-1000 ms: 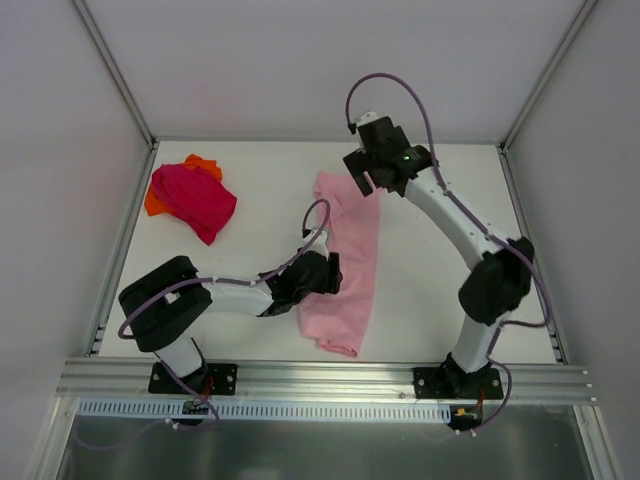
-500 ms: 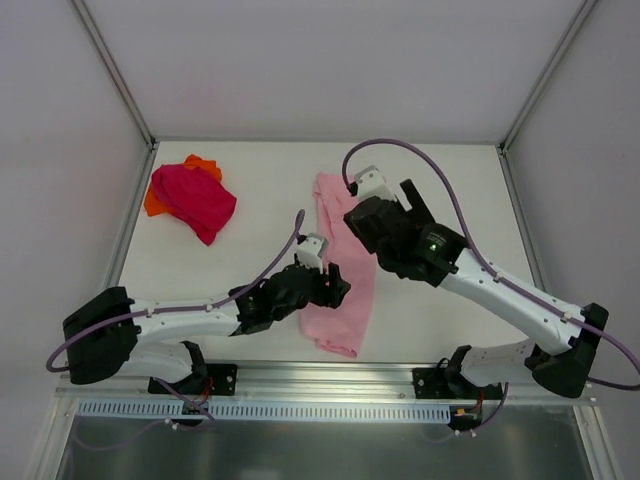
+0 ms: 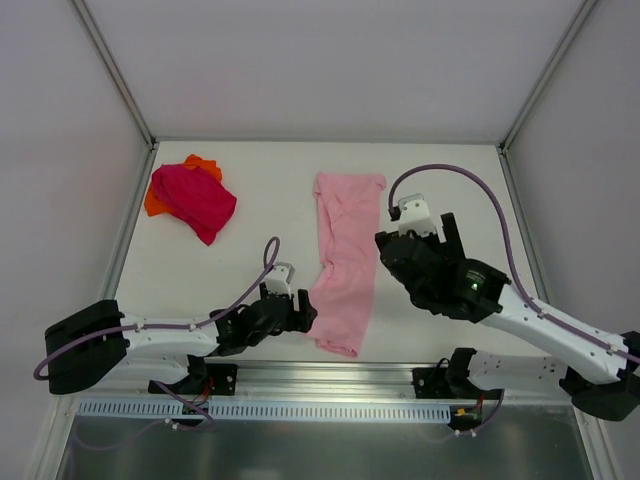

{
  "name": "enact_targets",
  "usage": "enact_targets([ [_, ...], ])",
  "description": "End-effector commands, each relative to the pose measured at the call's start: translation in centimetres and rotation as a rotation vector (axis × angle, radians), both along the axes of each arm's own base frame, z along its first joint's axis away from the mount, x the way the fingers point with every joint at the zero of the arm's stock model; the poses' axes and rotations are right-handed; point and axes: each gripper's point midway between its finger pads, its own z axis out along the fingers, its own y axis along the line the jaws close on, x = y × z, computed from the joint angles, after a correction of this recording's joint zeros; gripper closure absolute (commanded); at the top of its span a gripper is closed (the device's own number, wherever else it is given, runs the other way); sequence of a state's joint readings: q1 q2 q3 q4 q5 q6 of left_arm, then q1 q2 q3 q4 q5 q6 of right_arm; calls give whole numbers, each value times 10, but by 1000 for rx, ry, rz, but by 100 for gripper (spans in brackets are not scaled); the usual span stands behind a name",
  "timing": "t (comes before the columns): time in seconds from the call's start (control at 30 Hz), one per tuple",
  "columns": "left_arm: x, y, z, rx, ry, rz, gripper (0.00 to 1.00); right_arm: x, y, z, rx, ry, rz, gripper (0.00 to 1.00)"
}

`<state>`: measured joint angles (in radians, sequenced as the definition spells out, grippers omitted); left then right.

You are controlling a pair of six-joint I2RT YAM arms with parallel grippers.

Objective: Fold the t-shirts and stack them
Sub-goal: Rotate the tshirt 90 degrees

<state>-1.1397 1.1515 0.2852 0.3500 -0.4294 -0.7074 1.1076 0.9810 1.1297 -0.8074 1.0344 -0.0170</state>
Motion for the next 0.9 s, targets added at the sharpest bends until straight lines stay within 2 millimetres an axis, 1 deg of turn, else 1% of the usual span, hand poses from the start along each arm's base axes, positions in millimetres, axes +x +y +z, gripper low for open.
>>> enact_targets([
  [0.0,0,-3,12,-81,-13,40,27,6,5,2,6,-27,-58,0],
  [0.23,-10,-9,13,-97,-9,4,27,13,16,-1,-50,-14,-57,0],
  [0.43,-22,-25,17,-138,8,-63,28,14,17,2,-59,-21,-63,0],
  [0.5,-28,-30,22,-150,4,-87,31,14,14,5,-62,-30,-74,0],
  [0.53,-30,-32,22,-154,5,-97,53,14,12,5,-66,-31,-80,0],
  [0.57,-32,-33,23,-161,8,-102,67,13,9,7,-65,-35,-86,0],
  [0.6,-36,-35,24,-165,15,-107,78,13,8,8,-64,-37,-86,0],
  [0.63,-38,-36,24,-168,18,-109,84,12,7,8,-57,-40,-89,0],
  [0.67,-40,-37,25,-172,19,-114,85,11,5,9,-50,-42,-90,0],
  [0.7,-43,-39,25,-171,23,-127,80,11,4,10,-46,-43,-93,0],
  [0.73,-44,-40,24,-166,26,-129,68,9,2,10,-36,-42,-90,0],
  [0.77,-44,-41,23,-161,27,-127,68,9,2,10,-31,-40,-88,0],
  [0.8,-47,-41,21,-151,30,-133,70,8,2,10,-26,-39,-87,0],
  [0.83,-47,-41,20,-148,30,-126,77,7,1,10,-20,-39,-87,0],
  [0.87,-48,-43,18,-143,36,-126,95,7,0,10,-16,-40,-88,0],
])
